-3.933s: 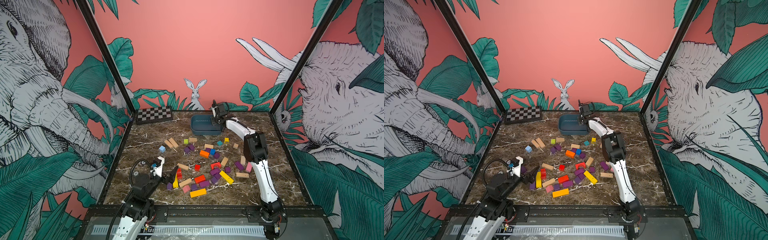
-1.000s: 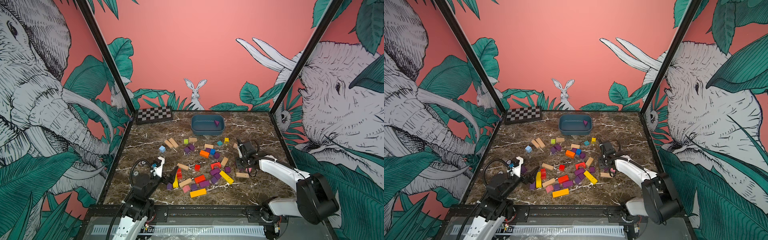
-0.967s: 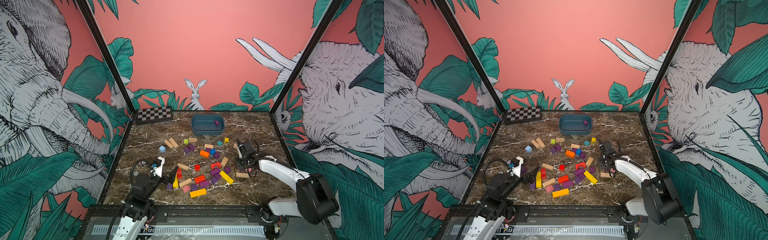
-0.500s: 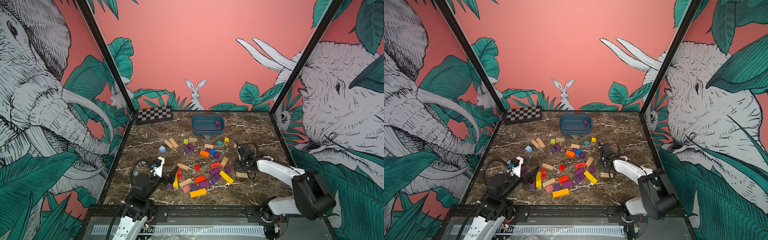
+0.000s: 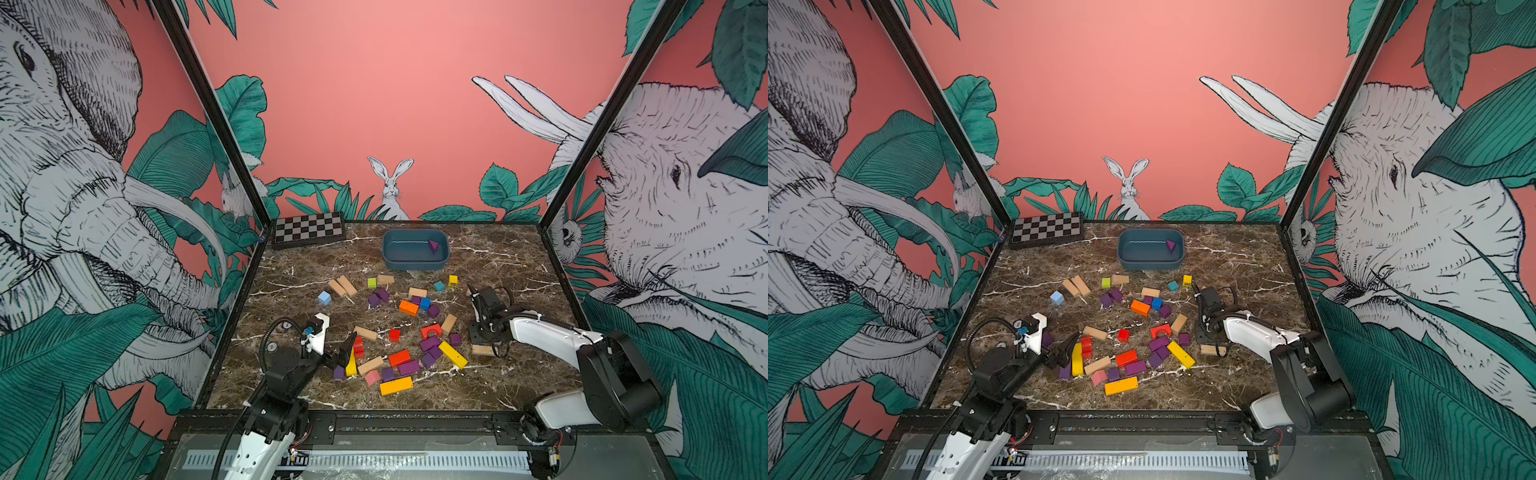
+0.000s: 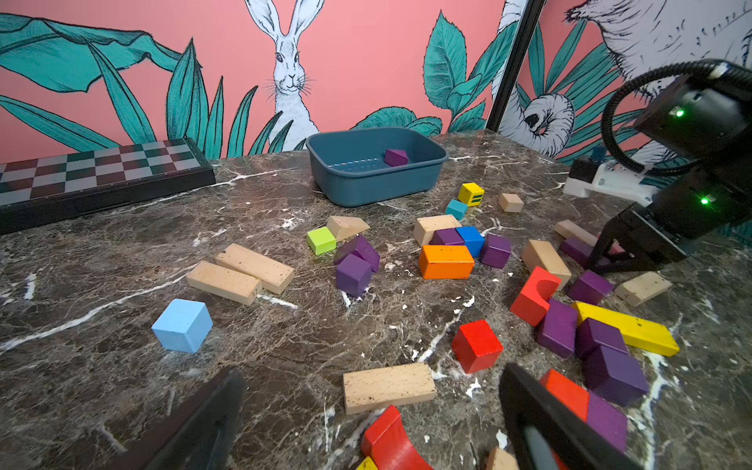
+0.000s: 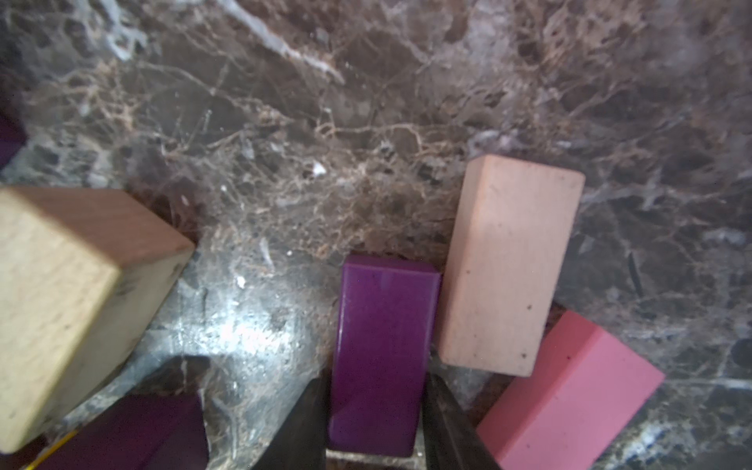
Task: Pick purple bricks into the storage bin
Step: Pick up the building block from the center of the board, then place the building block in the storage box.
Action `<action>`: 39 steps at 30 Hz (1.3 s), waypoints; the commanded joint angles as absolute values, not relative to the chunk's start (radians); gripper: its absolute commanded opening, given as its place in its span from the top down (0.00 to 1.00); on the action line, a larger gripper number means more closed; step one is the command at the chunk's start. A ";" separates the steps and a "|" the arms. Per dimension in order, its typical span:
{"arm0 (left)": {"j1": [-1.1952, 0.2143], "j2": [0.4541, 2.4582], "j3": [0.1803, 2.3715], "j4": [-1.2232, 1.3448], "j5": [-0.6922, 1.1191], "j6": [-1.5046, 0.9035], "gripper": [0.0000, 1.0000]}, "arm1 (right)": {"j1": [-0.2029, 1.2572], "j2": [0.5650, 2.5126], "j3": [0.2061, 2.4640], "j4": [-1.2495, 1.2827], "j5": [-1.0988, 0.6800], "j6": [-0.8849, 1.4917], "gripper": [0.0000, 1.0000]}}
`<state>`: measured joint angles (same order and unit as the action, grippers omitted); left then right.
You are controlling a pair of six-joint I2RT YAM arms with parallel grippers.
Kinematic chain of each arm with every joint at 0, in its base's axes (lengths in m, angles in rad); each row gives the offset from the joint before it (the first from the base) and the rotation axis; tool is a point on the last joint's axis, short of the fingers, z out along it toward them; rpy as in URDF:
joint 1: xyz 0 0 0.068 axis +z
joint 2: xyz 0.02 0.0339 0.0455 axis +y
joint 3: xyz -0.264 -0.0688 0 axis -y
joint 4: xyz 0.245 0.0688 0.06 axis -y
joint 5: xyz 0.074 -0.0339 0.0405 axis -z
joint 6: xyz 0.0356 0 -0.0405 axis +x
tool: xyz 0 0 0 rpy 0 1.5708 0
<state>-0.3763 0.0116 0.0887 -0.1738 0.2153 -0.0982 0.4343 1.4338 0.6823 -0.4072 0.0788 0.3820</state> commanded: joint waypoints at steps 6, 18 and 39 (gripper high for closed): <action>-0.380 0.005 0.086 -0.180 0.210 -0.107 0.01 | 0.440 1.479 0.731 -0.394 0.086 0.388 0.70; -0.380 0.005 0.086 -0.181 0.211 -0.107 0.01 | 0.476 1.370 0.880 -0.486 0.098 0.366 0.80; -0.380 0.005 0.086 -0.184 0.211 -0.103 0.01 | 0.486 2.054 1.785 -0.557 -0.025 0.238 0.84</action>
<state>-0.3763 0.0116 0.0887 -0.1745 0.2127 -0.0982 0.4789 1.9881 1.7180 -0.5045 -0.0139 0.2607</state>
